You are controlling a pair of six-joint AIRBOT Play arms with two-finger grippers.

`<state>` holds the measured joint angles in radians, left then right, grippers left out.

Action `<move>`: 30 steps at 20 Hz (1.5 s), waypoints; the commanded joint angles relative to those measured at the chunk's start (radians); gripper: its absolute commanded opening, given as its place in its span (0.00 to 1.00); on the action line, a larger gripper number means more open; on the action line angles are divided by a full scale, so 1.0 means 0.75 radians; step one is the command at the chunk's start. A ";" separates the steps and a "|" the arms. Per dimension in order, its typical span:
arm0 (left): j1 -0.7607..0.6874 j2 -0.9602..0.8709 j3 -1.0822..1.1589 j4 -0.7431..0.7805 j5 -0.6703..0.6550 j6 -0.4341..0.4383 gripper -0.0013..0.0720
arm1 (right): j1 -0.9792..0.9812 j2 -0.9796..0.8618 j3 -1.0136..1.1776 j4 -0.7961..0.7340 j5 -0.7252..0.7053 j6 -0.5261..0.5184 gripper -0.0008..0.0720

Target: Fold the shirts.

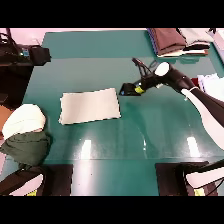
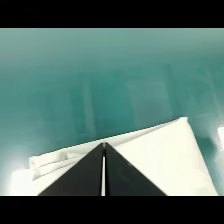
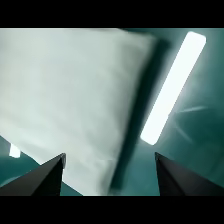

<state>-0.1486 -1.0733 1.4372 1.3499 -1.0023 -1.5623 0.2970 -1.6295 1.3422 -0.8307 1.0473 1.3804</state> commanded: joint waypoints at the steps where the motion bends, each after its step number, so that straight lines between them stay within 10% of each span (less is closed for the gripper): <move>1: -0.038 0.002 -0.023 -0.010 0.060 -0.001 0.05 | -0.057 -0.078 -0.120 0.207 -0.006 -0.053 0.87; 7: -0.038 0.002 -0.023 -0.031 0.068 -0.002 0.05 | 0.186 -0.359 0.141 0.379 -0.025 -0.089 0.79; 11: -0.038 0.002 -0.023 -0.126 0.068 -0.001 0.05 | 0.293 -0.478 0.347 0.405 -0.048 -0.133 0.04; 30: -0.409 -0.069 -0.025 -0.146 0.181 -0.049 0.05 | -1.129 0.093 0.502 -0.181 0.189 -0.086 0.04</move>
<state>-0.4473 -1.1233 1.4178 1.2415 -0.8795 -1.5742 -0.3664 -1.5841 1.7176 -0.9524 1.2228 1.3182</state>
